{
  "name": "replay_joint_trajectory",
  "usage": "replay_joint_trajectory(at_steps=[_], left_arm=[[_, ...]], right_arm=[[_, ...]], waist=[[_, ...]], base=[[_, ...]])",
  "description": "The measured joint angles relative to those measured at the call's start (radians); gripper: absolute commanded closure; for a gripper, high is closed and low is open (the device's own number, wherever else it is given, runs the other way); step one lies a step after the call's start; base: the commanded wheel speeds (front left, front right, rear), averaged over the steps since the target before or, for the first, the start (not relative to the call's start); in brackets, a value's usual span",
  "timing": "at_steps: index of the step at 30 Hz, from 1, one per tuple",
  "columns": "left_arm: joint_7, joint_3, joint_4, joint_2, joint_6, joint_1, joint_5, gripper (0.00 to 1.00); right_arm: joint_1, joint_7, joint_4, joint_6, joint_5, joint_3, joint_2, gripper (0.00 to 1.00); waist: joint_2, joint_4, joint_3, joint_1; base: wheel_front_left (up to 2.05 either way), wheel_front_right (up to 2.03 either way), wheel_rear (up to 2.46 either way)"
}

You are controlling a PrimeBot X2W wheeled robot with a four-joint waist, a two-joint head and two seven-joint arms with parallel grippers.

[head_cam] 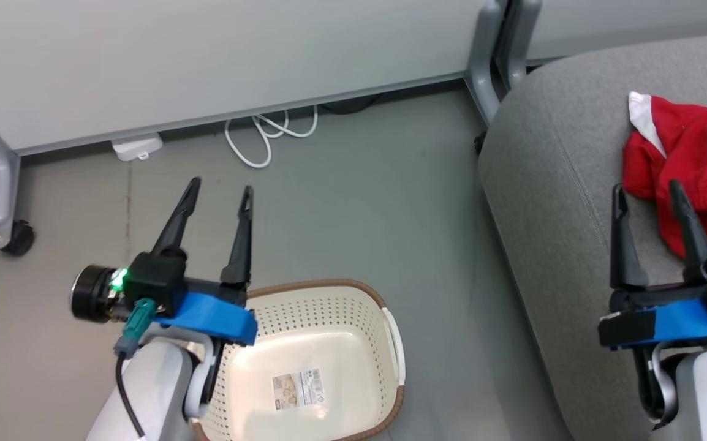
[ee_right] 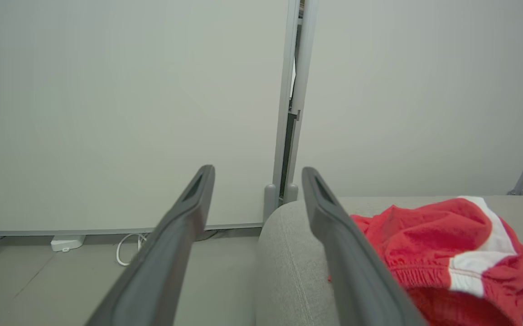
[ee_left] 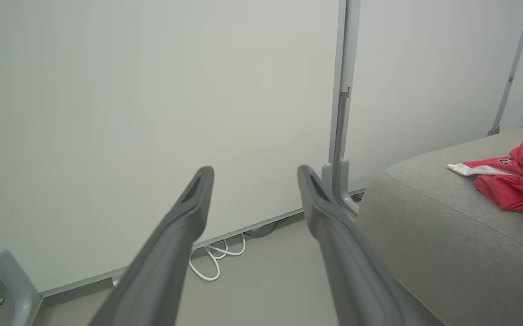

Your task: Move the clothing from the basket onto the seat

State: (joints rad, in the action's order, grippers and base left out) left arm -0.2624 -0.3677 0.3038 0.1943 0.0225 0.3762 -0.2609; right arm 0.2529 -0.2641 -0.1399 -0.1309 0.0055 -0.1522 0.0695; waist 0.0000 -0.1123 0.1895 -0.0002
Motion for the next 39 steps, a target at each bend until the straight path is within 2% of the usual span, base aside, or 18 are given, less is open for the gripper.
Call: replay_joint_trajectory(at_steps=[7, 22, 31, 39], left_arm=[[0.000, 0.128, -0.022, -0.013, -0.011, -0.106, 0.031, 0.00], [0.000, 0.282, -0.053, -0.095, -0.072, -0.244, 0.096, 0.00], [-0.001, 0.338, -0.050, -0.129, -0.102, -0.274, 0.116, 0.00], [-0.001, 0.357, -0.033, -0.138, -0.111, -0.284, 0.131, 0.00]], right_arm=[[-0.032, 0.000, -0.035, 0.000, 0.029, 0.067, -0.010, 0.00], [-0.118, 0.000, -0.076, 0.000, 0.029, 0.066, -0.017, 0.00], [-0.145, 0.000, -0.095, 0.000, 0.051, 0.082, -0.017, 0.00], [-0.155, 0.000, -0.108, 0.000, 0.070, 0.106, -0.018, 0.00]], waist=[[0.0000, 0.057, -0.068, 0.0000], [0.0000, 0.126, -0.120, 0.0001], [0.0000, 0.144, -0.135, 0.0001], [0.0000, 0.152, -0.140, 0.0001]], base=[[0.00, 0.00, 0.00], [0.00, 0.00, 0.00], [0.00, 0.00, 0.00], [0.00, 0.00, 0.00]])
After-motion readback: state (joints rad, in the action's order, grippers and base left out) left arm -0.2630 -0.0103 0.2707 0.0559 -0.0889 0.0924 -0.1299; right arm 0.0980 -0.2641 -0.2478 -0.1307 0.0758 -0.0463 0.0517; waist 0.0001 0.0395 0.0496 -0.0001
